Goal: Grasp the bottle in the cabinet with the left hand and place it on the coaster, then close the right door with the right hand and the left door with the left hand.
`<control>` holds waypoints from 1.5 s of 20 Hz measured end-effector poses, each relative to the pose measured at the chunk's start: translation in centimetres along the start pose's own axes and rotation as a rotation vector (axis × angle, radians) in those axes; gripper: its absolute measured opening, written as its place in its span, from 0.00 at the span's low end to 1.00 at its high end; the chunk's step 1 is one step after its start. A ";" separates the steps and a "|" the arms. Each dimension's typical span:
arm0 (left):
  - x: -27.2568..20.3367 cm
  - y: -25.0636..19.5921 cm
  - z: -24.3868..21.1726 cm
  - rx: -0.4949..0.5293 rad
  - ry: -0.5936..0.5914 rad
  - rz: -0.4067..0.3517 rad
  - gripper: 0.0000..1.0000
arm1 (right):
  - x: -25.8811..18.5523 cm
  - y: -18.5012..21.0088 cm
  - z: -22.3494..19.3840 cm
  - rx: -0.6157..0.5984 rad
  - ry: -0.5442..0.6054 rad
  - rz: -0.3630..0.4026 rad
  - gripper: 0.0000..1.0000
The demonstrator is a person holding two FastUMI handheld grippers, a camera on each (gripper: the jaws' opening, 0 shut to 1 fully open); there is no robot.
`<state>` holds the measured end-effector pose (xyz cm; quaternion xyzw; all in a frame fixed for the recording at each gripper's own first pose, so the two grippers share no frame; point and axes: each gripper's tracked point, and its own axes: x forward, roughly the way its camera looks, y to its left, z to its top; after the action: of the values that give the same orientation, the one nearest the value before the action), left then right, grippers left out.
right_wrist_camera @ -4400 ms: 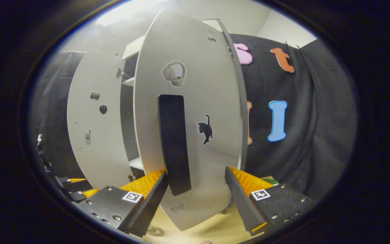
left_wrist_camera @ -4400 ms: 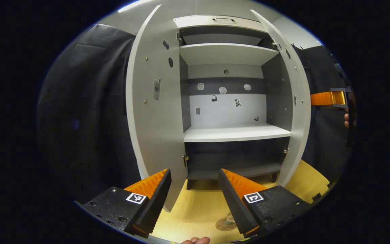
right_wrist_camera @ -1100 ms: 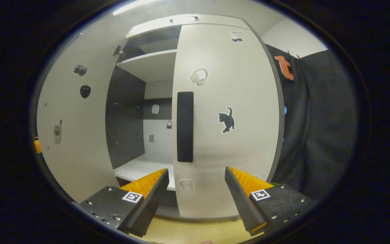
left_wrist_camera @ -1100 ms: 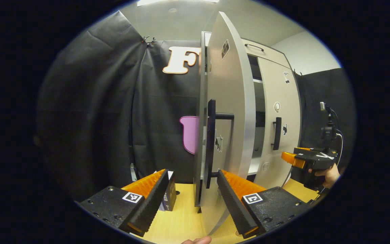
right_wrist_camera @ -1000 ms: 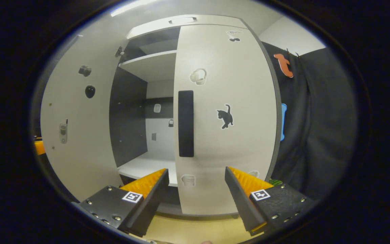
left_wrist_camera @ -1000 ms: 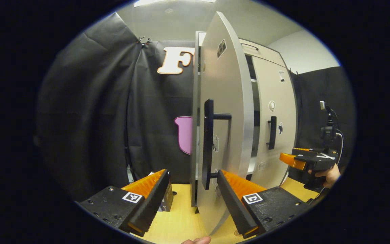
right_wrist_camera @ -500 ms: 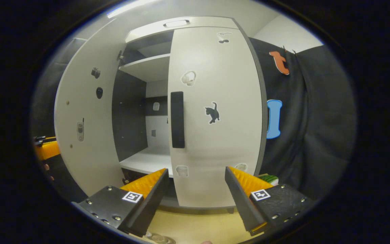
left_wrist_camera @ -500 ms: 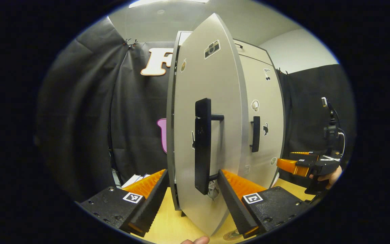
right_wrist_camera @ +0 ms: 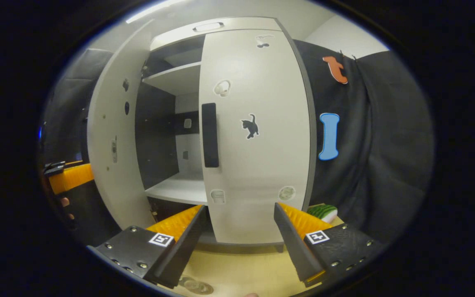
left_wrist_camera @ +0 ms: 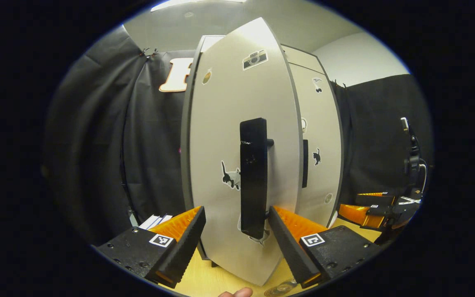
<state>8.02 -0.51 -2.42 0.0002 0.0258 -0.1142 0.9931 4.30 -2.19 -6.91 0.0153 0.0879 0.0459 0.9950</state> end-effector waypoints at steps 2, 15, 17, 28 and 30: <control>1.5 -1.1 -0.2 -0.016 0.004 -0.015 0.96 | -0.2 -1.0 -0.1 0.007 0.003 -0.015 1.00; 9.1 -4.9 -0.8 -0.033 0.006 -0.032 0.98 | -0.9 -5.6 -2.2 0.043 0.043 -0.080 1.00; 10.1 -5.3 -0.6 -0.021 0.002 -0.027 0.98 | -0.9 -5.7 -2.4 0.046 0.047 -0.078 1.00; 15.5 -5.8 -1.0 -0.009 -0.006 0.064 0.98 | -1.6 -5.9 -3.1 0.067 0.051 -0.079 1.00; 15.6 -5.8 -1.0 -0.006 -0.010 0.087 0.98 | -1.8 -5.5 -3.3 0.064 0.054 -0.071 1.00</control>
<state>21.86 -9.69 -4.20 -0.0023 0.0213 -0.0707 0.9973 2.44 -7.73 -10.00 0.0426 0.1164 0.0082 0.9923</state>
